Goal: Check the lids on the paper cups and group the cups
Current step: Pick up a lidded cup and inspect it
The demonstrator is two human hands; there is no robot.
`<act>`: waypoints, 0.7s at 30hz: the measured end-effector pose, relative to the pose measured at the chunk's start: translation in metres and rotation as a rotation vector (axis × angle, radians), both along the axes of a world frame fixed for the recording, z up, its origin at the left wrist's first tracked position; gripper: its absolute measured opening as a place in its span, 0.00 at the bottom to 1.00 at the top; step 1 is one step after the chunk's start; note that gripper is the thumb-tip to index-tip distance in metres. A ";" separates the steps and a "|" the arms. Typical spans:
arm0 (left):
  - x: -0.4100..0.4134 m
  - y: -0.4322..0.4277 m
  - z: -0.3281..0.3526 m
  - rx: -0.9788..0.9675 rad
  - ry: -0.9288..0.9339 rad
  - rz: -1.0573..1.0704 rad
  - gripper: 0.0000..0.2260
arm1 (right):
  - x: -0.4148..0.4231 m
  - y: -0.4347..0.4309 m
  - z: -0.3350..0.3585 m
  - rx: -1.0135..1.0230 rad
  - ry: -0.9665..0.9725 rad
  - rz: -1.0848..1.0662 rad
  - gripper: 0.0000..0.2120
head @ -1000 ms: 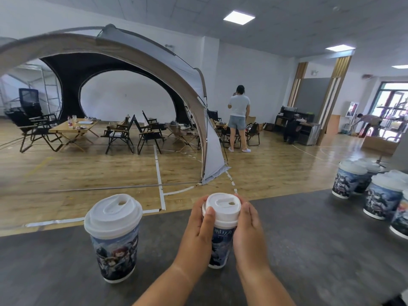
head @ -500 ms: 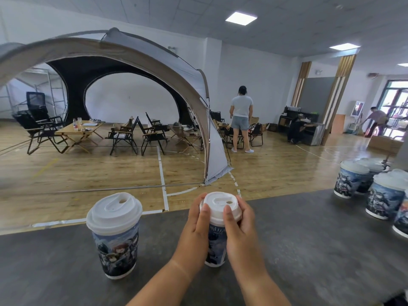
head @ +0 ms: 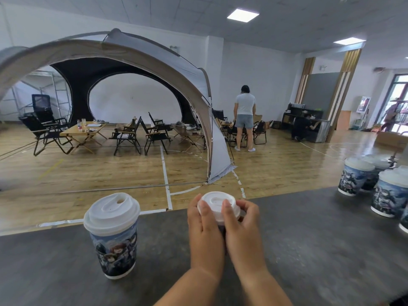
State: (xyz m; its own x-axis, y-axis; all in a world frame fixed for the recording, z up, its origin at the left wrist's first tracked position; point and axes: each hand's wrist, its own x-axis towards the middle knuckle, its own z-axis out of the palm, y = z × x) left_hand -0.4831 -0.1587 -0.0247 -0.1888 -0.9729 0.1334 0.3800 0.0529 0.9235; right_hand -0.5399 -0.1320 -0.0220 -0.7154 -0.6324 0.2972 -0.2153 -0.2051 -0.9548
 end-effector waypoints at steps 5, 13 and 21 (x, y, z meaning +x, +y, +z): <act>0.005 -0.016 0.005 0.110 -0.001 -0.027 0.13 | -0.010 0.000 0.004 0.034 -0.022 0.082 0.07; 0.013 -0.031 0.016 0.226 0.029 -0.155 0.11 | -0.030 -0.010 0.008 0.080 -0.062 0.196 0.04; 0.013 -0.043 0.018 0.200 -0.023 -0.216 0.13 | -0.049 -0.023 0.013 0.124 -0.118 0.243 0.04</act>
State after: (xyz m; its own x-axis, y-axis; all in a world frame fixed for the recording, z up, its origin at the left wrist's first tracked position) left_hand -0.4706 -0.2013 -0.0062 -0.3954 -0.9163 -0.0636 0.3415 -0.2109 0.9159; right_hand -0.5886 -0.1552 -0.0089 -0.5637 -0.8156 0.1306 -0.0599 -0.1173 -0.9913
